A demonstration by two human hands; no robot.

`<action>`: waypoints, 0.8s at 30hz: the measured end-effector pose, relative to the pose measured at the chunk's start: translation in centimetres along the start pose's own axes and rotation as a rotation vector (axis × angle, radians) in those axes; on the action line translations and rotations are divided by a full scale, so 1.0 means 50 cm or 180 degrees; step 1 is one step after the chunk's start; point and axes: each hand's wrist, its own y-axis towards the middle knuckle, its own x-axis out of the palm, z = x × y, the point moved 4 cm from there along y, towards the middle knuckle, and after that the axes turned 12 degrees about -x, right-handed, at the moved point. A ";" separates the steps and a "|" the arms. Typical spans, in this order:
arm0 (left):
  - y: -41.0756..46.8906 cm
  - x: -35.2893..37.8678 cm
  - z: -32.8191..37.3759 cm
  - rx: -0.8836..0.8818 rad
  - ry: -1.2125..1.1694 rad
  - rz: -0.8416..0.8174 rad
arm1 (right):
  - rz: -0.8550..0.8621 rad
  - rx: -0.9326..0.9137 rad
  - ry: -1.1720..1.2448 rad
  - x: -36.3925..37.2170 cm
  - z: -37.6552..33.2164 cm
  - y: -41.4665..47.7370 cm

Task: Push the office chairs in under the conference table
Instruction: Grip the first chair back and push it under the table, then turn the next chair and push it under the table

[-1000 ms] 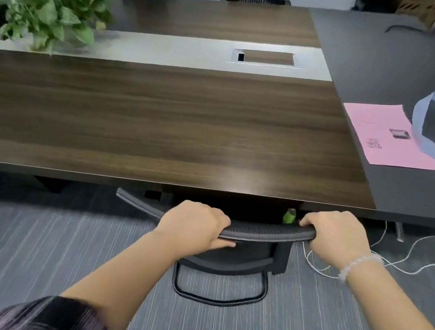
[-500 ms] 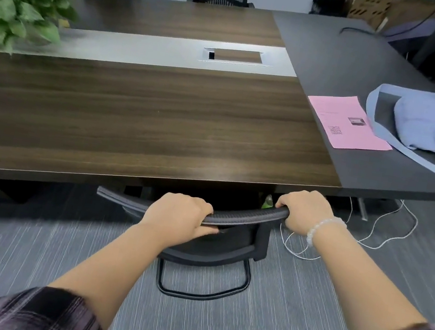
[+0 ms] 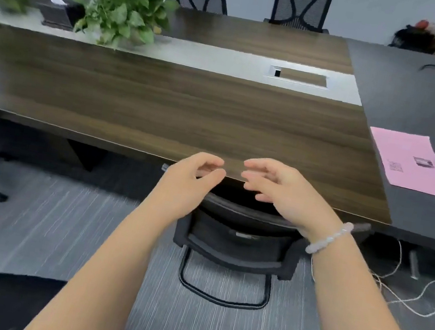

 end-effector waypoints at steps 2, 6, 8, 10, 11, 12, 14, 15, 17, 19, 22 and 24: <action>-0.047 -0.052 -0.025 -0.0182 -0.0195 0.0447 | -0.0035 -0.0064 0.0341 0.037 -0.022 -0.006; -0.182 -0.143 -0.078 -0.0608 -0.0380 0.1466 | -0.0055 -0.0205 0.0631 0.107 -0.053 -0.018; -0.269 -0.177 -0.102 -0.0735 -0.0418 0.2063 | -0.0273 -0.0301 0.0591 0.147 -0.068 -0.030; -0.356 -0.199 -0.131 -0.0887 -0.0450 0.2558 | -0.0662 -0.0436 0.0438 0.192 -0.081 -0.045; -0.400 -0.207 -0.150 -0.1003 -0.0444 0.2738 | -0.0873 -0.0491 0.0358 0.217 -0.089 -0.055; -0.445 -0.214 -0.170 -0.1146 -0.0439 0.2890 | -0.1058 -0.0546 0.0293 0.242 -0.097 -0.066; -0.539 -0.229 -0.210 -0.1418 -0.0469 0.3179 | -0.1366 -0.0666 0.0215 0.298 -0.117 -0.095; -0.590 -0.237 -0.228 -0.1534 -0.0494 0.3343 | -0.1525 -0.0737 0.0184 0.330 -0.129 -0.113; -0.679 -0.252 -0.253 -0.1714 -0.0519 0.3658 | -0.1831 -0.0885 0.0124 0.390 -0.152 -0.148; -0.765 -0.263 -0.275 -0.1887 -0.0489 0.3936 | -0.2139 -0.1006 0.0053 0.452 -0.176 -0.187; -0.893 -0.271 -0.315 -0.2154 -0.0476 0.4225 | -0.2549 -0.1108 -0.0036 0.543 -0.211 -0.253; -0.980 -0.279 -0.346 -0.2334 -0.0358 0.4399 | -0.2808 -0.1179 -0.0116 0.605 -0.237 -0.301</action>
